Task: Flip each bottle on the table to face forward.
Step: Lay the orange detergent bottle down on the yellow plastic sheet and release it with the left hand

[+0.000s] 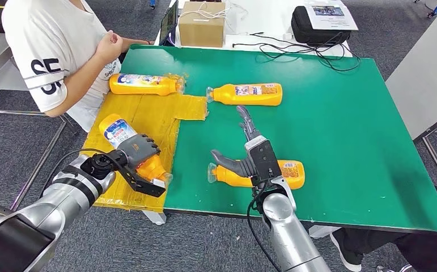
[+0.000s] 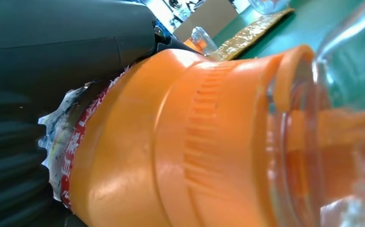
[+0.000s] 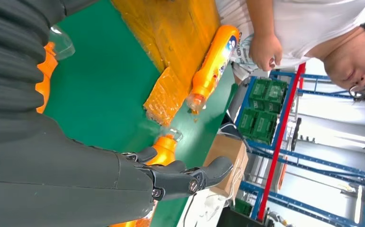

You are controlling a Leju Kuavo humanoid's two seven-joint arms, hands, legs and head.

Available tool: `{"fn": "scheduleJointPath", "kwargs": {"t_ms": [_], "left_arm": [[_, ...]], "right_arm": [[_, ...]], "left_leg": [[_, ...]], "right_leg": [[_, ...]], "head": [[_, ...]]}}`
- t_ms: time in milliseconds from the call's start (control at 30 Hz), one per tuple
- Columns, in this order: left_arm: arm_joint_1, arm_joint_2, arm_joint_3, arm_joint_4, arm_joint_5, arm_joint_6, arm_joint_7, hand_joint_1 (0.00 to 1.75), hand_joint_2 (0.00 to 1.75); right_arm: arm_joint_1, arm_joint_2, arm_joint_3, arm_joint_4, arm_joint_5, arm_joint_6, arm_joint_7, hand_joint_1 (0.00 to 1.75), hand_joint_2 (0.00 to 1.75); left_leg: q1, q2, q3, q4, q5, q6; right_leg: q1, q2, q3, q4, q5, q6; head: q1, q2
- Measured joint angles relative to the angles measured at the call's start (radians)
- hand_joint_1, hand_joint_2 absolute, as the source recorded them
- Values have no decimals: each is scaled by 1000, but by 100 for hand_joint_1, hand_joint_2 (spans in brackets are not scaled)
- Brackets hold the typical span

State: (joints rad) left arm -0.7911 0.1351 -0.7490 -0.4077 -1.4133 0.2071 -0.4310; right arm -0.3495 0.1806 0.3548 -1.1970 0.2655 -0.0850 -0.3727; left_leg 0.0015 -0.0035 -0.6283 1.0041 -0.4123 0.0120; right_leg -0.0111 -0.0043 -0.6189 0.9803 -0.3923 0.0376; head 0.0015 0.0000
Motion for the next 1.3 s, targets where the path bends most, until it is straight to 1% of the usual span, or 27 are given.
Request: {"fn": "scheduleJointPath", "kwargs": {"t_ms": [33,67,267,567,800,933,1033,1167,1233,1300], "left_arm": [[-3,0,-3,2,7,-5,-2,6,175],[-5,-1,-6,4,14,-9,-4,0,175],[-7,4,-12,14,77,7,-9,0,175],[-7,14,-18,19,104,18,-11,0,175],[-7,-3,-2,19,208,0,-31,0,175],[-5,-14,18,18,273,12,-50,0,175],[11,-12,73,1,409,24,-115,0,175],[82,4,211,-85,625,7,-221,0,175],[129,11,289,-146,697,-11,-247,0,175],[165,15,354,-195,725,-21,-257,0,175]], "right_arm": [[-3,1,2,1,-1,1,1,0,175],[-6,2,3,2,-2,1,2,0,175],[-12,3,17,7,-15,2,5,0,175],[-11,1,26,11,-17,3,11,0,175],[-11,-2,26,19,-27,4,12,0,175],[-12,-3,26,27,-30,9,12,0,175],[-12,-4,25,32,-29,-5,11,0,175],[-10,-9,17,33,-32,-32,11,0,175],[-8,-12,9,33,-34,-39,11,0,175],[-5,-14,2,33,-35,-41,11,0,175]], "left_leg": [[0,0,0,0,0,0],[0,0,0,0,0,0],[0,0,0,0,0,0],[0,0,0,0,0,0],[0,0,0,0,0,0],[0,0,0,0,0,0],[0,0,0,0,0,0],[0,1,0,0,0,0],[0,1,0,0,0,0],[0,1,0,0,0,0]], "right_leg": [[0,0,0,0,0,0],[0,0,0,0,0,0],[0,0,0,0,0,0],[0,0,0,0,0,0],[0,0,0,0,0,0],[0,0,0,0,0,0],[0,0,0,0,0,0],[0,1,-1,0,0,0],[0,1,-1,0,0,0],[0,0,-1,0,0,0]], "head": [[0,0],[0,0],[0,0],[0,0],[0,0],[0,0],[0,0],[0,0],[0,0],[0,0]]}}
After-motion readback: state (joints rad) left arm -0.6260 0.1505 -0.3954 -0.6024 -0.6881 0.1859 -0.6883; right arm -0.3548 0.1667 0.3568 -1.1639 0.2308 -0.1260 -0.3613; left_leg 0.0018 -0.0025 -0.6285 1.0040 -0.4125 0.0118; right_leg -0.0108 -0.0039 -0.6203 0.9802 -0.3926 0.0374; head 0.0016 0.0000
